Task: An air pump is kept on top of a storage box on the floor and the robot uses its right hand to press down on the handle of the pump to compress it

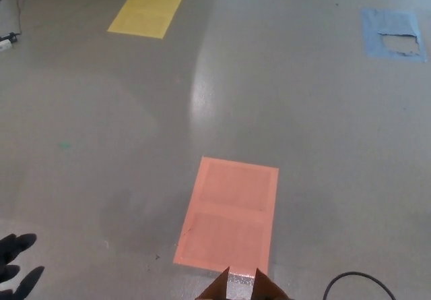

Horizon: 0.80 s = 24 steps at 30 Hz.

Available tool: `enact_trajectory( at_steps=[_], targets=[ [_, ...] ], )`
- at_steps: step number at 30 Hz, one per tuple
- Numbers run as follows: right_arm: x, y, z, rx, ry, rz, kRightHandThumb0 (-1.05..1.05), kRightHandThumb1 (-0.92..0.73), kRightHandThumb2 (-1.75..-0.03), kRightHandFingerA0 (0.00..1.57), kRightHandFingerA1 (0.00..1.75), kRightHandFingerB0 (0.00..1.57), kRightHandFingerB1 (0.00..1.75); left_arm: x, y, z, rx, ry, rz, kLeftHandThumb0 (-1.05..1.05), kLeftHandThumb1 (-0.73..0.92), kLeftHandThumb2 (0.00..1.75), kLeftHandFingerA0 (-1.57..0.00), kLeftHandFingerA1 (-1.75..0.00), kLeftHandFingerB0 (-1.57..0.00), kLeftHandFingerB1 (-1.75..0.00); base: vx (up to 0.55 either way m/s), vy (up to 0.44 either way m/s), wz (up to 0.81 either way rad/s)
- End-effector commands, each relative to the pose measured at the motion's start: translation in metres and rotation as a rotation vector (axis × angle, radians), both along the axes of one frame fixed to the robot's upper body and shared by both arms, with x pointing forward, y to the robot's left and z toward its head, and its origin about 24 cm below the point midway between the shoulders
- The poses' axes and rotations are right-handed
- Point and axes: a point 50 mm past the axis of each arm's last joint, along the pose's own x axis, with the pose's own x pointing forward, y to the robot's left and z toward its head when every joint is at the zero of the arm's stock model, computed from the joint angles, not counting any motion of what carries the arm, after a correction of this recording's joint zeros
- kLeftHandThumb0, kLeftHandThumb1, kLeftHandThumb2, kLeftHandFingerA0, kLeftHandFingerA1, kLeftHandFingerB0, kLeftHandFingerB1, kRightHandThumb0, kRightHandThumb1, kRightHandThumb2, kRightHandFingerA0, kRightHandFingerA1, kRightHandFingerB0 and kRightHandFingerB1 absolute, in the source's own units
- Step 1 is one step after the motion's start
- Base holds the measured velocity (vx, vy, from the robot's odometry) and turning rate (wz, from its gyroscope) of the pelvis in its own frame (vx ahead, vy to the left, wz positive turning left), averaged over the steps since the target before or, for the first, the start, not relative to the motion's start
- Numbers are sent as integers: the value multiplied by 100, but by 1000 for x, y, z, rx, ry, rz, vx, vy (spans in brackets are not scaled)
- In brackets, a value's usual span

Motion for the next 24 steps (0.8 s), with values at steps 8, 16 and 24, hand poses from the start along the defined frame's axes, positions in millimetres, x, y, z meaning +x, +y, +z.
enact_trajectory(
  at_steps=[8,16,24],
  targets=[
    [48,6,46,199,-152,9,-86,-81,-115,5,21,5,18,9,10,18,-24,-47,-13,-76,72,105,-14,-48,0,-32,0,0,0],
    [77,9,171,616,-504,162,-85,-83,-111,7,32,6,14,17,14,27,10,-58,-10,-77,72,105,-15,-48,0,-31,0,0,0],
    [55,-22,260,853,-769,221,-81,-82,-115,0,21,0,16,18,14,28,-4,-68,1,-72,71,105,-5,-44,-2,-31,0,0,0]
  ],
)
